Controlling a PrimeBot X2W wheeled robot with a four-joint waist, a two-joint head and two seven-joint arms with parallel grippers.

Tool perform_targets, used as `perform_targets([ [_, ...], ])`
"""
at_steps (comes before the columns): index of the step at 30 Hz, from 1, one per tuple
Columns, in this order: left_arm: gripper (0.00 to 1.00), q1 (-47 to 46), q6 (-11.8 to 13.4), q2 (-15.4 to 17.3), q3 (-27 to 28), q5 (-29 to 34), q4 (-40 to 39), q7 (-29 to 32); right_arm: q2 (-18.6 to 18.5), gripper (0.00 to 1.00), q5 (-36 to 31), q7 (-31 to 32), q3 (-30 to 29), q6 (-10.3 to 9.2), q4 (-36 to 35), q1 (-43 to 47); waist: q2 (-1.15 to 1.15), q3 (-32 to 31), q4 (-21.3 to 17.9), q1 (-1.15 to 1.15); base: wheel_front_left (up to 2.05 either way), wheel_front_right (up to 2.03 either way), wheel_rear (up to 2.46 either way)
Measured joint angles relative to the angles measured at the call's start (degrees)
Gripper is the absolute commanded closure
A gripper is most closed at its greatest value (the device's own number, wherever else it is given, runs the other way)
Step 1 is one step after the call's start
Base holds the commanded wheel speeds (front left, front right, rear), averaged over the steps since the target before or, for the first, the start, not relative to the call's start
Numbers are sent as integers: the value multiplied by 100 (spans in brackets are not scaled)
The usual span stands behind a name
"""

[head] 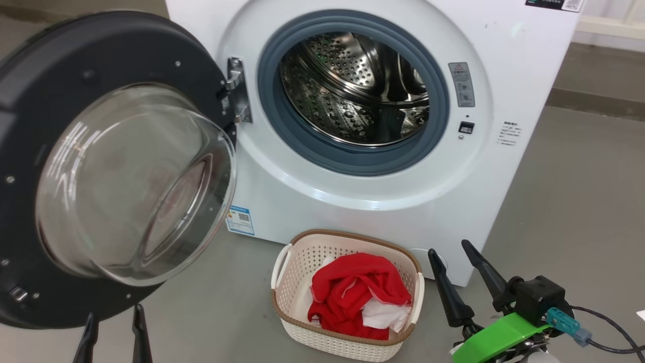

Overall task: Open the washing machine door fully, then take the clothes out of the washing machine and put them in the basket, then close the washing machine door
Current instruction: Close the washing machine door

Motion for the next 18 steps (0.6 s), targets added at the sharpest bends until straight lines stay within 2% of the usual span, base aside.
perform_targets([
  [8, 0, 87, 1, 21, -26, 0, 14, 0, 3, 0, 34, 0, 125, 0, 7, 1, 0, -71, 228, 0, 0, 0, 0],
  [18, 0, 87, 109, 51, -25, 1, 35, 7, 2, 0, 48, 0, 168, 0, 47, 2, 0, -67, 259, 0, 0, 0, 0],
])
